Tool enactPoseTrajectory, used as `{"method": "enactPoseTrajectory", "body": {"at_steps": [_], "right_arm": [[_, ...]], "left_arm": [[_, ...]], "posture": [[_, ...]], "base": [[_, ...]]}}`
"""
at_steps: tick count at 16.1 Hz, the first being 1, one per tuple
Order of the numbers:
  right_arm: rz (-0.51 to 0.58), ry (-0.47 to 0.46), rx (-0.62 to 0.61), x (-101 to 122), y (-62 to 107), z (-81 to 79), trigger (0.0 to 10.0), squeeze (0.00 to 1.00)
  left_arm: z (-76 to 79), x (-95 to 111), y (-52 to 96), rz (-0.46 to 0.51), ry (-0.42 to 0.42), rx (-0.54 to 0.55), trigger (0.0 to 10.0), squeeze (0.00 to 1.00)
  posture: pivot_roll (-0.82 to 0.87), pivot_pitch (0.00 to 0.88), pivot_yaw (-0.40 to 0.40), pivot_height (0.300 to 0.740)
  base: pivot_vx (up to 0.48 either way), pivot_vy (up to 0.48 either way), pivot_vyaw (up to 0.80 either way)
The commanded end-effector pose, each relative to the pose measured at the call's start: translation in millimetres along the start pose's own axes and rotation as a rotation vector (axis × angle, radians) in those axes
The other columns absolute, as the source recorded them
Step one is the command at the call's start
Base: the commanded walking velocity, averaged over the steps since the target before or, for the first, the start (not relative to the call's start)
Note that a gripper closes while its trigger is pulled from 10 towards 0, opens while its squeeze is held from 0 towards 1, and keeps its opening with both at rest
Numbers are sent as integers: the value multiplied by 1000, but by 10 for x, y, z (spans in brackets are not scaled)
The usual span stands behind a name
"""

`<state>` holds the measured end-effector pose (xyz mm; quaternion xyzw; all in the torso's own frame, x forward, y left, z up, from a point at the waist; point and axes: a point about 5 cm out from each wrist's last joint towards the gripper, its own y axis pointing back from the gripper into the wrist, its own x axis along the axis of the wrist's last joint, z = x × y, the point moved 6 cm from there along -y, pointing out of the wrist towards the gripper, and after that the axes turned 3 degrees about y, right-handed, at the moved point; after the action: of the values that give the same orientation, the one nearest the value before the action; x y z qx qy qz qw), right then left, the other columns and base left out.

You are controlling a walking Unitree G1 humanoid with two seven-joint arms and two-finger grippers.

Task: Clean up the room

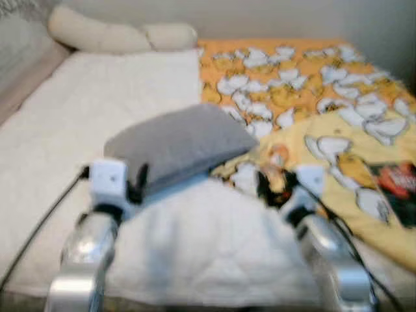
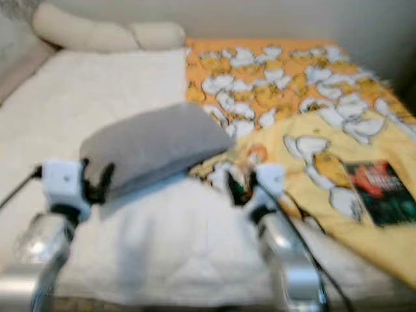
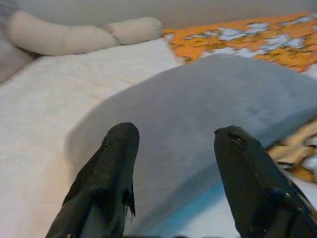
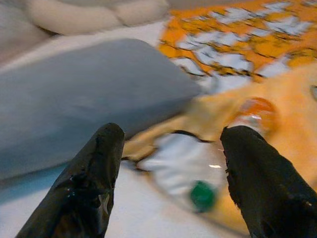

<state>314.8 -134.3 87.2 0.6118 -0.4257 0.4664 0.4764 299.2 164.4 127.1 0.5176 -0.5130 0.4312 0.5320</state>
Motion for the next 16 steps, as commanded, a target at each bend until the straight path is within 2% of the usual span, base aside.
{"method": "enactPoseTrajectory", "body": {"at_steps": [1, 3, 4, 5, 6, 7, 10, 11, 13, 14, 15, 16], "right_arm": [[20, 2, -34, 80, -47, 51, 10000, 0], [-47, 34, -136, 28, -129, 224, 10000, 0], [-73, 32, -175, -7, -158, 308, 10000, 0], [-108, 1, -265, -36, -224, 516, 10000, 0], [-122, -4, -303, -41, -249, 600, 10000, 243], [-154, -6, -354, -48, -313, 725, 10000, 1000], [-251, 44, -387, -55, -543, 875, 10000, 1000], [-266, 52, -372, -46, -619, 874, 10000, 1000], [-335, 60, -330, -51, -840, 845, 10000, 1000], [-346, 80, -309, -29, -905, 809, 10000, 776], [-354, 93, -304, -23, -923, 799, 10000, 776], [-353, 110, -298, 10, -960, 777, 10000, 0]], "left_arm": [[16, 49, -12, 14, -19, -20, 10000, 188], [139, 46, -16, 9, -33, -101, 10000, 0], [195, 38, -17, 2, -28, -137, 10000, 0], [322, 28, -33, -14, -23, -218, 10000, 0], [377, 27, -37, -19, -25, -255, 10000, 0], [478, 13, -37, -33, -47, -328, 10000, 0], [691, 8, 7, -65, -69, -520, 10000, 0], [731, 13, 27, -74, -72, -566, 10000, 0], [893, 65, 115, -93, -108, -739, 10000, 0], [936, 84, 136, -95, -127, -779, 10000, 0], [944, 94, 140, -95, -132, -789, 10000, 0], [960, 99, 153, -100, -140, -807, 10000, 0]], "posture": [[-10, 0, 16, 740], [-10, 0, 16, 740], [-10, 0, 14, 740], [-6, 0, 18, 740], [-8, 0, 19, 740], [-8, 0, 24, 740], [-9, 0, 38, 740], [-11, 0, 44, 740], [3, 0, 61, 740], [11, 0, 68, 740], [18, 0, 70, 740], [23, 0, 75, 740]], "base": [[0, 0, 0], [0, 0, 0], [0, 0, 0], [0, 0, 0], [0, 0, 0], [0, 0, 0], [0, 0, 0], [0, 0, 0], [0, 0, 0], [0, 0, 0], [0, 0, 0], [0, 0, 0]]}}
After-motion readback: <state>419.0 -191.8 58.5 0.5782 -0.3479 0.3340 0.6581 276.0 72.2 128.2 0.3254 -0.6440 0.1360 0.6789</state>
